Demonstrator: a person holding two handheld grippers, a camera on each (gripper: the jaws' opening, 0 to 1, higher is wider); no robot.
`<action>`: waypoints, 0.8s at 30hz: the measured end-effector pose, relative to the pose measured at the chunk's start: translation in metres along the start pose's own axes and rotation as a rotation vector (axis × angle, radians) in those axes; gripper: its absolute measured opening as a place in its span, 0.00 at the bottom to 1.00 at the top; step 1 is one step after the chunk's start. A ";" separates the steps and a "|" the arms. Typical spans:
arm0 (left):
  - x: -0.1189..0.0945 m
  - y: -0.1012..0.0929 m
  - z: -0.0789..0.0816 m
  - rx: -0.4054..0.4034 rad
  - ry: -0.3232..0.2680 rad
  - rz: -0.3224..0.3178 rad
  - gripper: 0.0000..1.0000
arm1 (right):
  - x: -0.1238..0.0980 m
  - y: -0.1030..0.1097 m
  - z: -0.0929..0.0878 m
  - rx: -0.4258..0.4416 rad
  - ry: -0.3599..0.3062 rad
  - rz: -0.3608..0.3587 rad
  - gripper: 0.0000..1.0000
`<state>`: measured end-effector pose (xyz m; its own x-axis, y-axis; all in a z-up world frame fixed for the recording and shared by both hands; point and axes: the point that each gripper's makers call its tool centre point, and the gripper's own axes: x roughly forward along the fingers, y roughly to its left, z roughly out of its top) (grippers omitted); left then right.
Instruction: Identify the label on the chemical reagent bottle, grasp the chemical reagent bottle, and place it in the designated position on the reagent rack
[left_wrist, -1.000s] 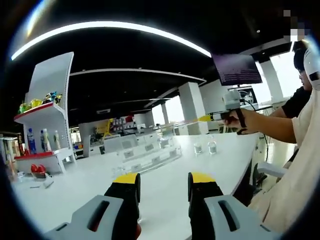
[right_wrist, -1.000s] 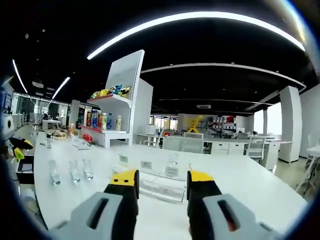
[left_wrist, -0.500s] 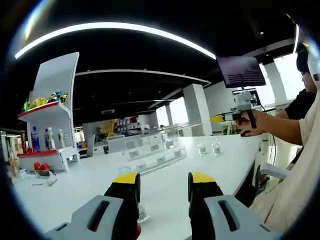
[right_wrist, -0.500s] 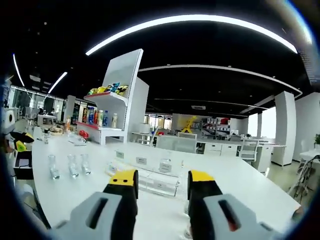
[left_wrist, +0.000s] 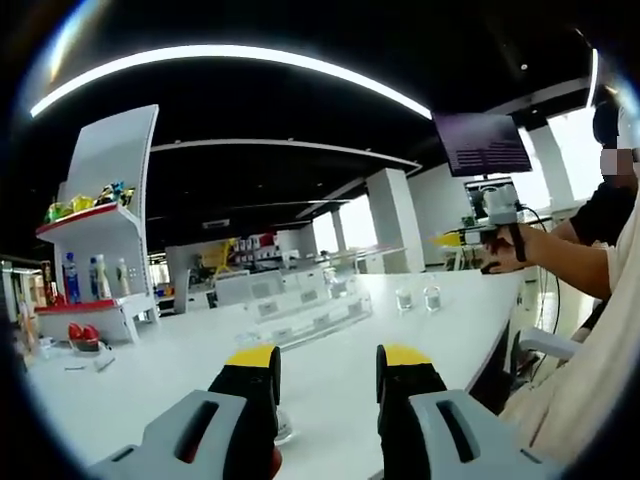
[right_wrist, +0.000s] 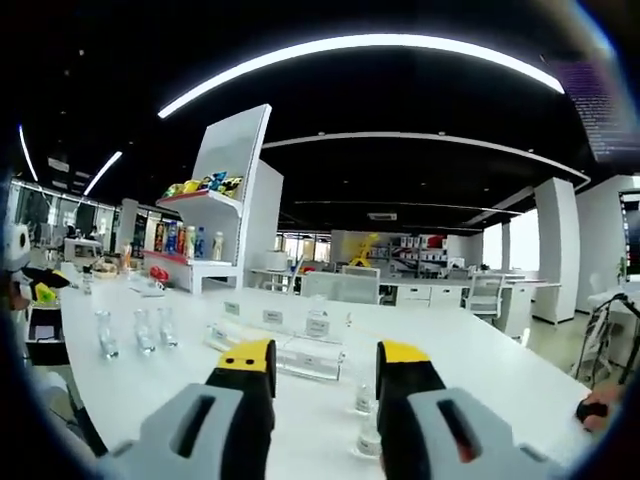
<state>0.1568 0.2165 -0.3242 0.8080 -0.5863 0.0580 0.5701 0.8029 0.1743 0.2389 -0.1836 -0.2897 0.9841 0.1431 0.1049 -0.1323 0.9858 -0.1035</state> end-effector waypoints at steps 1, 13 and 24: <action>0.000 0.000 0.000 0.000 -0.001 0.000 0.39 | -0.002 -0.001 0.000 -0.002 -0.004 -0.007 0.40; 0.000 -0.003 0.006 0.006 -0.012 0.001 0.39 | -0.022 -0.008 -0.006 -0.020 -0.005 -0.043 0.40; -0.001 -0.001 0.009 0.005 -0.016 0.014 0.39 | -0.034 -0.014 -0.013 0.014 0.005 -0.074 0.40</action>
<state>0.1545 0.2154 -0.3157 0.8134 -0.5767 0.0762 0.5579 0.8105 0.1784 0.2083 -0.2034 -0.3043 0.9918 0.0695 0.1073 -0.0609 0.9948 -0.0815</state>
